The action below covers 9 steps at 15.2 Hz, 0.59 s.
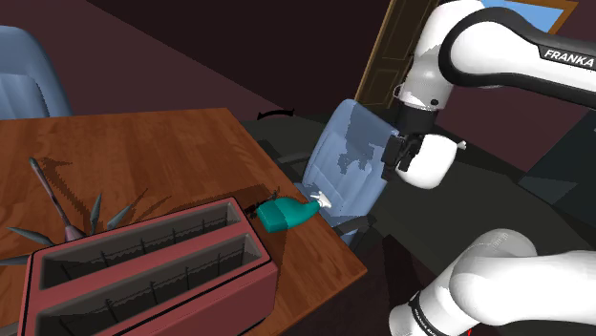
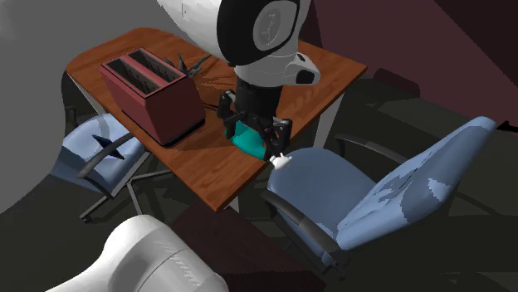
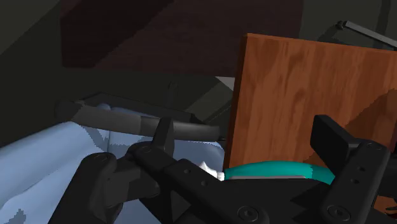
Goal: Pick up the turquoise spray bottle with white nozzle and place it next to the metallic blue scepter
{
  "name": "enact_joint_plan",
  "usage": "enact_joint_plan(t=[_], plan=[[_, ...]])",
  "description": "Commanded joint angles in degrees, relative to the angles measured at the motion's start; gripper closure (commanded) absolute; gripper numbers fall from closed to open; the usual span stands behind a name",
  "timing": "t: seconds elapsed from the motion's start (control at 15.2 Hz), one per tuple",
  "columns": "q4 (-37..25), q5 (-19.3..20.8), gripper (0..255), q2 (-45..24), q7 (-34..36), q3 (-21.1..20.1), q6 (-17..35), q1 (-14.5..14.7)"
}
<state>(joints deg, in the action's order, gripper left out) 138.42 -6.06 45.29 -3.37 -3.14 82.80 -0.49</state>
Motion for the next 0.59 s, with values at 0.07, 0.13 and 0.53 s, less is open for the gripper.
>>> enact_joint_plan(t=[0.07, 0.13, 0.53], plan=[[1.0, 0.7, 0, -1.0, -3.5, 0.7, 2.2, 1.0], [1.8, 1.4, 0, -2.2, -6.9, 1.4, 4.5, 2.0], [5.3, 4.2, 0, -10.7, -26.9, 4.8, 18.3, 8.1]])
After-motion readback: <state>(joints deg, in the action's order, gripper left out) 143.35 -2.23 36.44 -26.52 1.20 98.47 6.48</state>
